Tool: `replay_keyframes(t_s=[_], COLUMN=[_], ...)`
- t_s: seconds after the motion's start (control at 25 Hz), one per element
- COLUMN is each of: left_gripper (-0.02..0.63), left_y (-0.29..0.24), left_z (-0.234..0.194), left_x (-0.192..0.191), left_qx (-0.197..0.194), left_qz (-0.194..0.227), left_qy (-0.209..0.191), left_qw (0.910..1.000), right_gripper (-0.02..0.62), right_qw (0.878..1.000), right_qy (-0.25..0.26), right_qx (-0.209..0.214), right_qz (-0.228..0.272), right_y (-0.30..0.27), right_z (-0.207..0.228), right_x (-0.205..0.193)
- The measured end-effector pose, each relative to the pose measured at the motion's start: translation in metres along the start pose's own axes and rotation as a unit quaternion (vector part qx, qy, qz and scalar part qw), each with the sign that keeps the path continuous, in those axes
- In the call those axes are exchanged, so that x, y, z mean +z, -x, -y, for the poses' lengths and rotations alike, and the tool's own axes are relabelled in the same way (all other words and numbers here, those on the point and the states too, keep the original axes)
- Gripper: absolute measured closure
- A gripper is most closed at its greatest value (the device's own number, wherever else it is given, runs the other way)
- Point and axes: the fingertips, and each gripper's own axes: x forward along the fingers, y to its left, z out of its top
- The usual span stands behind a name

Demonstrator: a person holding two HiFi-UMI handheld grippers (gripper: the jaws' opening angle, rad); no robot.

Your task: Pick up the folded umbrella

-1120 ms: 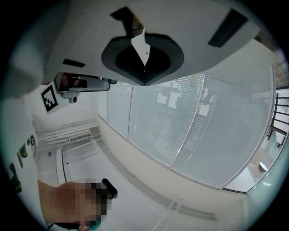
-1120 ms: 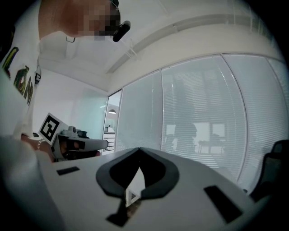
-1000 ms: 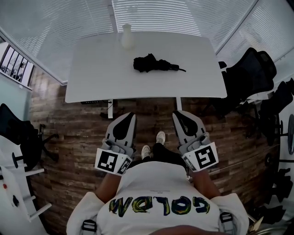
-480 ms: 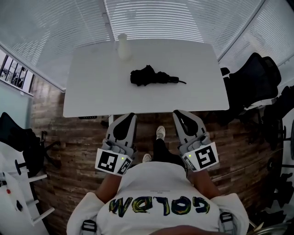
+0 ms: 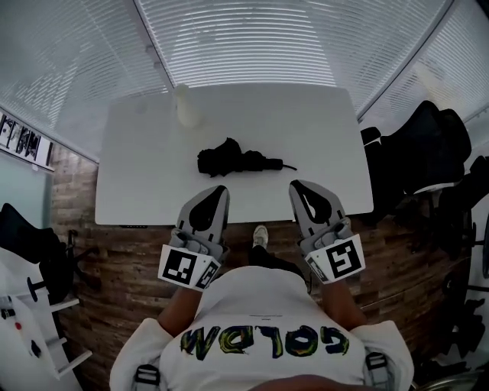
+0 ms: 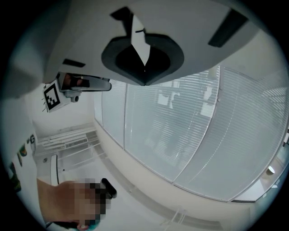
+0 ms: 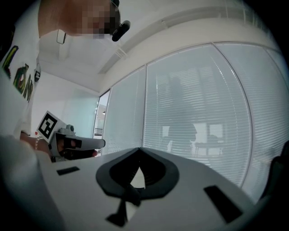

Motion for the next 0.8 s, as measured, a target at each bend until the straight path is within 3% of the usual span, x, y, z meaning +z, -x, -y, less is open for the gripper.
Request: replay_keyframes(t_s=[0.4, 0.8], left_gripper=[0.597, 0.597], left_y=[-0.079, -0.112], left_z=[-0.017, -0.063], left_x=[0.001, 0.004], left_qx=[0.008, 0.018], left_qz=[0.001, -0.001], left_qy=[-0.006, 0.001], left_qw=[0.9999, 0.9998], right_gripper=[0.584, 0.584], right_qw=[1.0, 1.0], right_qy=[0.005, 0.005], right_qx=[0.011, 0.024], right_qz=[0.007, -0.001], right_y=[-0.044, -0.098], right_z=[0.071, 0.084], right_x=[-0.001, -0.003])
